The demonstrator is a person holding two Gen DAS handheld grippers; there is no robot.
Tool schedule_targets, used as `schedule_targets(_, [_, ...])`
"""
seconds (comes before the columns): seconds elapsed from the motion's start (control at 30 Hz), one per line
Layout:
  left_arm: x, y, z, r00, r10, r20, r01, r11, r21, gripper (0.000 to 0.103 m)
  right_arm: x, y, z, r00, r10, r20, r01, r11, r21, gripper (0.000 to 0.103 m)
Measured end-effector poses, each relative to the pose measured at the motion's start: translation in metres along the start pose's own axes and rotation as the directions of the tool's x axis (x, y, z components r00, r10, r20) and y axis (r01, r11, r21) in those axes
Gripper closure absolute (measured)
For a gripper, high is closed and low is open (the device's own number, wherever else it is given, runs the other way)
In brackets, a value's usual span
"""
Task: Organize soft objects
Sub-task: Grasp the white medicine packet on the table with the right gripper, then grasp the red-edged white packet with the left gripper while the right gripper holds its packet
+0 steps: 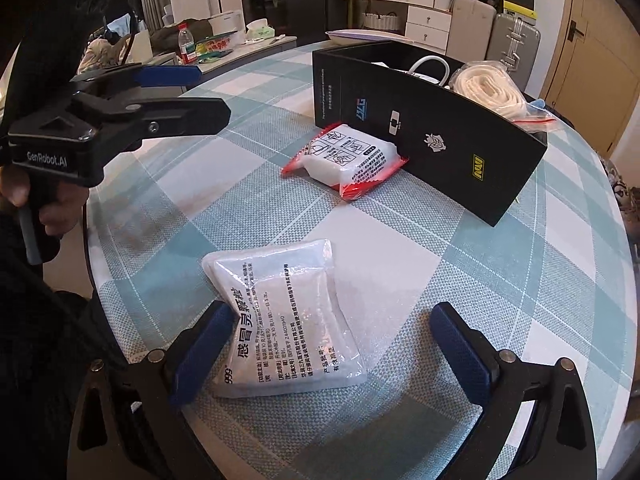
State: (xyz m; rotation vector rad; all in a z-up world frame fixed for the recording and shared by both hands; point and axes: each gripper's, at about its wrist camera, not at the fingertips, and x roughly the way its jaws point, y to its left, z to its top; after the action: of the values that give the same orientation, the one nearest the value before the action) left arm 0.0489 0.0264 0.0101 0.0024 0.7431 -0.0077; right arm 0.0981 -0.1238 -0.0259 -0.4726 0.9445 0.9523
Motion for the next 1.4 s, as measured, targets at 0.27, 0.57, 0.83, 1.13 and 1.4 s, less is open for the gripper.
schedule_targets(0.27, [0.000, 0.000, 0.000, 1.000, 0.000, -0.002, 0.000, 1.000, -0.002, 0.000, -0.008, -0.001, 0.001, 0.999, 0.010, 0.039, -0.009, 1.000, -0.009, 0.050])
schedule_targets(0.57, [0.003, 0.002, -0.001, 1.000, -0.001, -0.006, 0.001, 1.000, -0.013, 0.000, -0.013, -0.008, 0.004, 0.997, 0.009, 0.075, -0.011, 1.000, 0.016, 0.057])
schedule_targets(0.83, [0.009, -0.001, 0.000, 1.000, -0.003, -0.020, 0.002, 1.000, -0.028, 0.000, -0.035, -0.017, 0.005, 0.987, -0.027, 0.156, 0.018, 0.998, 0.055, 0.057])
schedule_targets(1.13, [0.029, -0.020, 0.007, 0.999, 0.004, -0.053, -0.005, 1.000, -0.025, 0.000, -0.052, -0.035, 0.003, 0.972, -0.087, 0.220, 0.058, 0.989, 0.134, 0.057])
schedule_targets(1.4, [0.059, -0.039, 0.016, 0.993, 0.013, -0.120, -0.015, 1.000, -0.023, 0.000, -0.064, -0.045, -0.001, 0.960, -0.123, 0.251, 0.078, 0.980, 0.181, 0.057])
